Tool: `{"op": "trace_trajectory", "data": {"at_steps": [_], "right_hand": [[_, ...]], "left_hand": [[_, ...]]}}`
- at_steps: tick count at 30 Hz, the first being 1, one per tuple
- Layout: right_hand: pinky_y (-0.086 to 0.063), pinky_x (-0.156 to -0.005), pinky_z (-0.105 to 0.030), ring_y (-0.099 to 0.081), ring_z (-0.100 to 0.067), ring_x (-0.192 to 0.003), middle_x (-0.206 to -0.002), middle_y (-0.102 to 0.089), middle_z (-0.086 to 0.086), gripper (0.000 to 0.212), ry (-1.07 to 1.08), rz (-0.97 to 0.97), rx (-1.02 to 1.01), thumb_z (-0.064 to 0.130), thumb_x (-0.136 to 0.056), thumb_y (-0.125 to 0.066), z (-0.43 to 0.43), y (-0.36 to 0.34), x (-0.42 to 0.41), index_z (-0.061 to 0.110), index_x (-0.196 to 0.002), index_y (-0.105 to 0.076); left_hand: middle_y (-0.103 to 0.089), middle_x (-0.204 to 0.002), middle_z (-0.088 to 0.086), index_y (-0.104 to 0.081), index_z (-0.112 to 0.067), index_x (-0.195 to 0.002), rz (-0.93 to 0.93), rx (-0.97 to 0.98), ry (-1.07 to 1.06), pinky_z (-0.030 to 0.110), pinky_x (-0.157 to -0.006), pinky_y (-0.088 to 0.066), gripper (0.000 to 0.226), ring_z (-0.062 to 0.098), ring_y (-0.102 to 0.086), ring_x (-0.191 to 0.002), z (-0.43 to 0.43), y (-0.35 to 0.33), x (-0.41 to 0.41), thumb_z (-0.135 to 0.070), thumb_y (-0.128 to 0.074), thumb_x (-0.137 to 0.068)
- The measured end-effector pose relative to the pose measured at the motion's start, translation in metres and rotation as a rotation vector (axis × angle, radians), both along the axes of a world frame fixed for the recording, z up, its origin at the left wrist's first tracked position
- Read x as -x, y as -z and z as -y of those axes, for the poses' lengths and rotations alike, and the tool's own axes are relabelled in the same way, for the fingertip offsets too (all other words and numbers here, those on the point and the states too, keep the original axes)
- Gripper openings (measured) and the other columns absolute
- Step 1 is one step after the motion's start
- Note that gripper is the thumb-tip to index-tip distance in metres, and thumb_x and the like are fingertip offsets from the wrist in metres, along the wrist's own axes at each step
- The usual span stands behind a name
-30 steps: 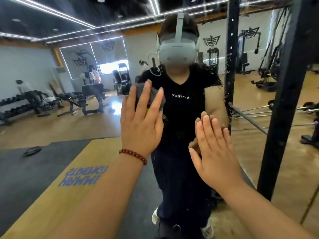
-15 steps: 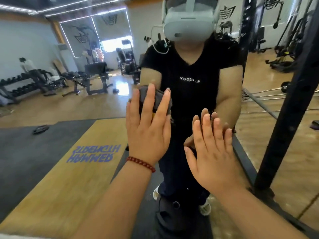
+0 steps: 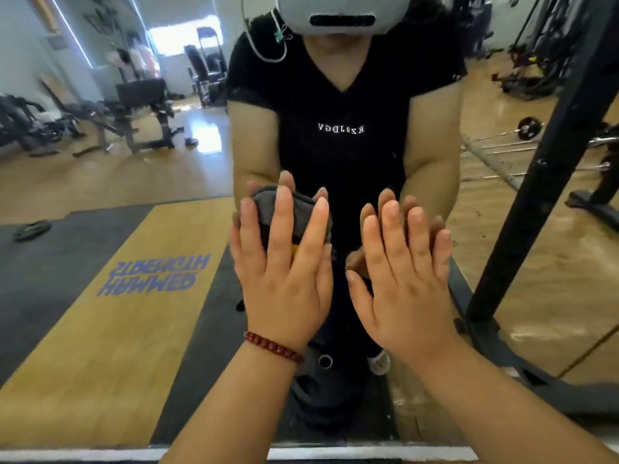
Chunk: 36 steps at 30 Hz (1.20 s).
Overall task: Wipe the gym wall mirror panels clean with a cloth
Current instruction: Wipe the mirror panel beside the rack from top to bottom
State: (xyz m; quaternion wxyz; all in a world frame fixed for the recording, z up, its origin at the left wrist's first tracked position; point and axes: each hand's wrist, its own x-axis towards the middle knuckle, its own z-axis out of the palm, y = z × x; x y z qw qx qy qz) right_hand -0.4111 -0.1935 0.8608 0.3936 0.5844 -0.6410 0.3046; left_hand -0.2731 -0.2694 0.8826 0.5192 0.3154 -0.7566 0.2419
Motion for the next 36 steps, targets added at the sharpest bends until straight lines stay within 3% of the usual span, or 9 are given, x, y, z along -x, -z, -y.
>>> {"op": "trace_trajectory", "data": {"at_steps": [5,9,15,20,24,27,31,33,36], "right_hand": [[0.010,-0.121,-0.048,0.016,-0.023,-0.151,-0.163,0.020,-0.003,0.074,0.000,0.048,0.023,0.037,-0.103,-0.040,0.005,0.009,-0.007,0.014,-0.158,0.005],[0.010,-0.121,-0.049,0.019,-0.022,-0.150,-0.162,0.024,-0.001,0.073,0.017,0.069,0.011,0.039,-0.105,-0.036,0.007,0.016,-0.011,0.016,-0.157,0.009],[0.010,-0.120,-0.047,0.022,-0.019,-0.149,-0.160,0.029,0.003,0.074,0.032,0.099,0.030,0.039,-0.106,-0.035,0.011,0.031,-0.020,0.019,-0.156,0.015],[0.003,-0.122,-0.047,0.017,-0.021,-0.150,-0.162,0.025,0.000,0.076,0.056,0.117,-0.010,0.035,-0.104,-0.041,0.003,0.084,-0.030,0.016,-0.157,0.009],[0.005,-0.122,-0.048,0.019,-0.023,-0.150,-0.161,0.026,-0.002,0.078,0.061,0.121,-0.054,0.035,-0.103,-0.043,-0.003,0.138,-0.028,0.016,-0.157,0.010],[0.007,-0.122,-0.048,0.021,-0.023,-0.149,-0.161,0.027,-0.003,0.079,0.058,0.087,-0.043,0.037,-0.103,-0.044,0.001,0.175,-0.023,0.016,-0.157,0.010],[0.008,-0.121,-0.046,0.017,-0.019,-0.150,-0.161,0.023,0.001,0.069,0.014,0.072,0.087,0.037,-0.105,-0.035,0.014,0.200,-0.019,0.018,-0.157,0.007],[0.005,-0.121,-0.046,0.014,-0.018,-0.150,-0.161,0.019,0.002,0.066,-0.004,0.055,0.157,0.037,-0.106,-0.033,0.021,0.205,-0.016,0.017,-0.157,0.003],[-0.002,-0.122,-0.047,0.007,-0.020,-0.151,-0.162,0.007,-0.004,0.066,-0.018,0.013,0.213,0.034,-0.103,-0.040,0.025,0.219,-0.010,0.012,-0.156,-0.007]], "left_hand": [[-0.014,-0.162,0.004,-0.032,-0.029,-0.149,0.141,0.132,0.011,0.050,-0.121,-0.011,0.052,0.026,0.000,-0.152,0.013,0.030,-0.006,-0.032,-0.048,-0.099],[0.003,-0.166,-0.001,-0.023,-0.031,-0.154,0.331,0.113,-0.029,0.047,-0.123,-0.001,0.068,0.028,0.004,-0.152,0.007,0.078,-0.032,-0.033,-0.054,-0.094],[-0.026,-0.156,0.001,-0.039,-0.029,-0.147,0.082,0.045,0.132,0.049,-0.121,-0.007,0.046,0.024,-0.004,-0.151,0.005,0.035,-0.013,-0.027,-0.045,-0.101],[-0.001,-0.166,-0.003,-0.026,-0.028,-0.155,0.138,0.085,0.082,0.047,-0.123,-0.001,0.061,0.025,0.005,-0.152,0.011,0.121,-0.020,-0.028,-0.051,-0.099],[0.003,-0.166,-0.001,-0.018,-0.028,-0.157,0.236,0.022,0.017,0.050,-0.122,0.000,0.079,0.029,0.006,-0.152,0.006,0.194,-0.038,-0.028,-0.061,-0.090],[-0.012,-0.164,0.001,-0.028,-0.028,-0.154,0.136,0.005,0.048,0.052,-0.121,-0.001,0.065,0.028,0.005,-0.152,0.005,0.188,-0.025,-0.026,-0.057,-0.096],[-0.044,-0.151,0.010,-0.056,-0.022,-0.140,0.005,0.058,0.164,0.062,-0.115,-0.024,0.041,0.040,-0.029,-0.141,-0.001,0.151,0.004,-0.022,-0.040,-0.102],[-0.046,-0.148,0.009,-0.057,-0.020,-0.138,-0.032,0.111,0.131,0.058,-0.114,-0.027,0.041,0.039,-0.035,-0.139,-0.001,0.157,0.013,-0.021,-0.036,-0.103],[-0.035,-0.155,0.004,-0.049,-0.023,-0.144,0.002,0.115,0.130,0.049,-0.120,-0.015,0.043,0.033,-0.022,-0.146,-0.001,0.208,0.009,-0.022,-0.034,-0.103]]}}
